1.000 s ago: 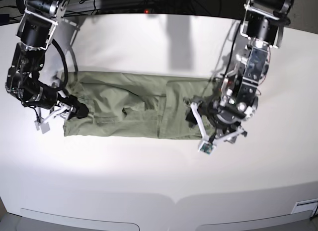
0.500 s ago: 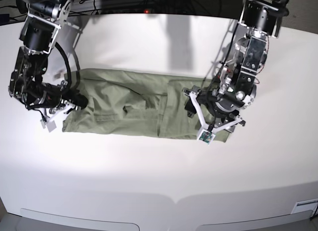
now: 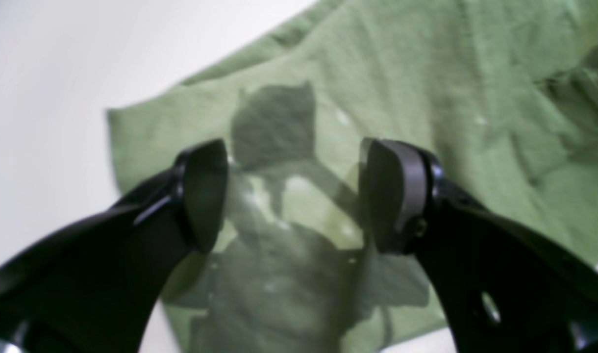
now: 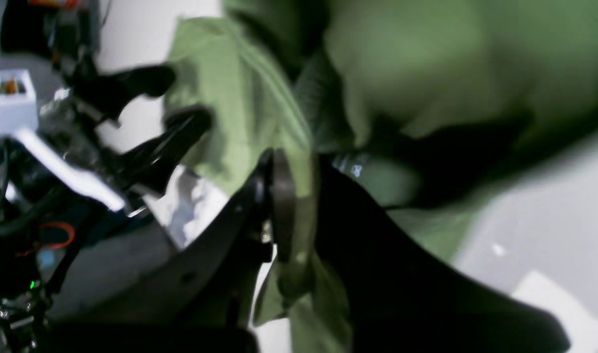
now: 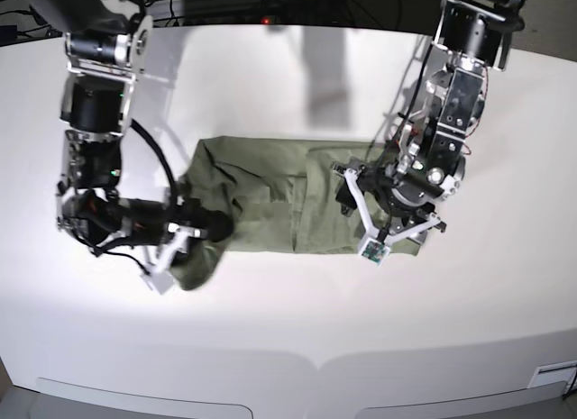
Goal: Fold the T-shirt properly
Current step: 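Fold the end held by the right gripper over onto the bundle, then grasp the bundle with both grippers and fold it over once more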
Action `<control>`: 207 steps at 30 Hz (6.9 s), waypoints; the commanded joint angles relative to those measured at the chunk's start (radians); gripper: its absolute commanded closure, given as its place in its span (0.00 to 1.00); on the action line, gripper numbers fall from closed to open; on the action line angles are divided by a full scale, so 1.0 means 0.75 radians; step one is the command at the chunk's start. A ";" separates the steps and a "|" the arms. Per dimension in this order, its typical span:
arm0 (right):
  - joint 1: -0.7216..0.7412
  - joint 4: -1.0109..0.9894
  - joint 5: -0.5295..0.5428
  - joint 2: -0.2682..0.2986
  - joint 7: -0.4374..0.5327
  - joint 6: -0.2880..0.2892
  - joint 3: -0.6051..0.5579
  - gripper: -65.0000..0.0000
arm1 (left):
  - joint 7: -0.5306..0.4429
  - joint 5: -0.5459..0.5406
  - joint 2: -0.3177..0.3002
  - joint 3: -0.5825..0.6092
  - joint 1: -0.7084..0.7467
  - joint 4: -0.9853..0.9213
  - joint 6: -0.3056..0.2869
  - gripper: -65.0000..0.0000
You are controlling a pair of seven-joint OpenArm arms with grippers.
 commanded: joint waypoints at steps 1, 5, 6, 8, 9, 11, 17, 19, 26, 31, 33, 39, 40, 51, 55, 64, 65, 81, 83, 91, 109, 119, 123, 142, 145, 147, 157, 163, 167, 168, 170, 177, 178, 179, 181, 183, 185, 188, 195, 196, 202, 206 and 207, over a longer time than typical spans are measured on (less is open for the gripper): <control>0.047 0.040 0.047 -0.007 0.011 0.010 -0.004 1.00 | 0.002 0.019 0.003 -0.005 -0.061 0.043 0.004 0.33; 0.058 0.079 0.046 -0.108 0.002 0.010 -0.009 1.00 | 0.156 0.095 -0.013 -0.008 -0.175 0.111 0.011 0.33; 0.058 0.085 0.043 -0.129 0.001 0.010 -0.009 1.00 | 0.183 0.117 -0.024 -0.009 -0.207 0.134 0.031 0.33; 0.066 0.090 0.042 -0.171 0.001 0.010 -0.009 1.00 | 0.209 0.164 -0.060 -0.009 -0.264 0.179 0.085 0.33; 0.070 0.090 0.041 -0.193 0.001 0.010 -0.009 1.00 | 0.212 0.185 -0.084 -0.009 -0.291 0.197 0.122 0.33; 0.080 0.090 0.042 -0.238 0.002 0.010 -0.009 1.00 | 0.212 0.237 -0.139 -0.009 -0.340 0.212 0.214 0.33; 0.108 0.090 0.041 -0.382 -0.007 0.010 -0.009 1.00 | 0.223 0.234 -0.294 -0.009 -0.373 0.211 0.259 0.33; 0.114 0.090 0.034 -0.428 -0.006 0.010 -0.011 1.00 | 0.231 0.193 -0.337 -0.009 -0.372 0.211 0.260 0.33; 0.111 0.084 -0.113 -0.467 0.089 0.010 -0.115 1.00 | 0.237 0.081 -0.406 -0.009 -0.368 0.211 0.269 0.33; 0.109 0.081 -0.278 -0.467 0.195 0.010 -0.247 1.00 | 0.231 0.060 -0.406 -0.009 -0.366 0.211 0.268 0.33; 0.109 0.081 -0.343 -0.467 0.199 0.010 -0.311 1.00 | 0.230 0.032 -0.406 -0.009 -0.366 0.211 0.268 0.33; 0.110 0.073 -0.419 -0.467 0.300 0.010 -0.504 1.00 | 0.231 0.022 -0.406 -0.009 -0.366 0.211 0.268 0.33; 0.109 0.073 -0.419 -0.467 0.308 0.010 -0.535 1.00 | 0.231 0.022 -0.406 -0.009 -0.366 0.211 0.268 0.33; 0.109 0.073 -0.330 -0.467 0.489 0.010 -0.690 1.00 | 0.235 0.022 -0.406 -0.009 -0.366 0.211 0.268 0.33; 0.109 0.073 -0.261 -0.467 0.445 0.010 -0.690 0.92 | 0.230 0.022 -0.406 -0.009 -0.366 0.211 0.268 0.33; 0.110 0.073 0.156 -0.467 0.277 0.010 -0.690 0.67 | 0.199 0.024 -0.407 -0.009 -0.367 0.211 0.231 0.33; 0.110 0.073 0.206 -0.467 0.269 0.010 -0.690 0.67 | 0.199 0.024 -0.407 -0.009 -0.367 0.211 0.226 0.33; 0.169 0.073 -0.640 -0.467 0.586 0.010 -0.493 0.67 | 0.015 -0.289 -0.530 -0.009 -0.370 0.240 0.214 0.33; 0.186 0.073 -0.737 -0.467 0.629 0.010 -0.457 0.67 | 0.035 -0.350 -0.533 -0.009 -0.364 0.257 0.139 0.33; 0.221 0.073 -0.783 -0.389 0.670 0.010 -0.447 0.68 | 0.119 -0.544 -0.354 -0.009 -0.134 0.497 -0.010 0.33; 0.222 -0.107 -0.976 -0.325 0.828 -0.022 -0.778 0.68 | 0.159 -0.185 -0.080 -0.009 0.263 0.274 0.154 0.33; 0.220 -0.262 -0.908 -0.278 0.739 -0.036 -0.812 0.68 | 0.048 -0.084 -0.081 -0.009 0.270 0.270 0.149 0.33; 0.220 -0.177 -0.829 -0.232 0.606 -0.013 -0.812 0.68 | 0.001 -0.075 -0.082 -0.009 0.266 0.233 0.149 0.33; 0.086 -0.132 -0.507 -0.038 0.397 0.010 -1.009 0.68 | -0.125 -0.010 -0.089 -0.007 -0.015 -0.193 0.078 0.33; 0.055 -0.111 -0.473 -0.040 0.386 0.010 -1.097 0.68 | -0.144 -0.009 -0.090 -0.007 -0.042 -0.193 0.071 0.33; 0.029 -0.076 -0.472 -0.040 0.381 0.010 -1.145 0.68 | -0.163 0.010 -0.093 -0.007 -0.056 -0.193 0.054 0.33; -0.173 0.225 -0.472 -0.040 0.317 0.010 -1.204 0.68 | -0.150 0.094 -0.111 -0.006 -0.068 -0.193 0.037 0.33; -0.215 0.279 -0.489 -0.039 0.321 0.010 -1.189 0.68 | -0.058 0.024 -0.111 -0.006 -0.067 -0.190 0.037 0.33; -0.216 0.279 -0.492 -0.028 0.304 0.010 -1.110 0.68 | 0.016 -0.022 -0.111 -0.006 -0.036 -0.190 0.038 0.33; -0.216 0.279 -0.492 -0.022 0.301 0.010 -1.089 0.68 | 0.023 -0.022 -0.111 -0.006 -0.020 -0.189 0.038 0.33; -0.217 0.279 -0.492 -0.010 0.279 0.010 -1.055 0.68 | 0.032 -0.022 -0.111 -0.006 0.022 -0.175 0.038 0.33; -0.269 0.279 -0.492 0.020 0.268 0.010 -1.037 0.68 | 0.065 -0.021 -0.111 -0.006 0.244 0.128 0.038 0.33; -0.285 0.279 -0.492 0.023 0.268 0.010 -1.037 0.68 | 0.070 -0.021 -0.111 -0.006 0.273 0.182 0.038 0.33; -0.300 0.279 -0.492 0.024 0.268 0.010 -1.037 0.68 | 0.071 -0.021 -0.111 -0.006 0.299 0.232 0.037 0.33; -0.332 0.280 -0.493 0.030 0.287 0.010 -1.037 0.68 | 0.070 -0.014 -0.112 -0.006 0.332 0.314 0.037 0.33; -0.355 0.283 -0.492 0.037 0.307 0.010 -1.037 0.68 | 0.069 -0.005 -0.112 -0.006 0.340 0.362 0.037 0.33; -0.376 0.292 -0.492 0.053 0.307 0.010 -1.037 0.68 | 0.070 0.015 -0.111 -0.006 0.339 0.384 0.037 0.33; -0.416 0.332 -0.492 0.102 0.303 0.010 -1.037 0.68 | 0.085 0.025 -0.118 -0.006 0.340 0.386 0.038 0.33; -0.475 0.449 -0.489 0.241 0.307 0.010 -1.037 0.68 | 0.095 0.024 -0.117 -0.006 0.369 0.386 0.038 0.33; -0.475 0.461 -0.485 0.254 0.307 0.010 -1.037 0.68 | 0.095 0.024 -0.118 -0.006 0.376 0.386 0.038 0.33; -0.475 0.507 -0.475 0.284 0.310 0.010 -1.037 0.68 | 0.078 0.040 -0.118 -0.006 0.379 0.386 0.038 0.33; -0.474 0.586 -0.443 0.285 0.341 0.010 -1.037 0.68 | 0.069 0.075 -0.118 -0.006 0.361 0.386 0.038 0.33; -0.474 0.611 -0.444 0.287 0.360 0.010 -1.037 0.68 | 0.063 0.074 -0.118 -0.006 0.353 0.386 0.038 0.33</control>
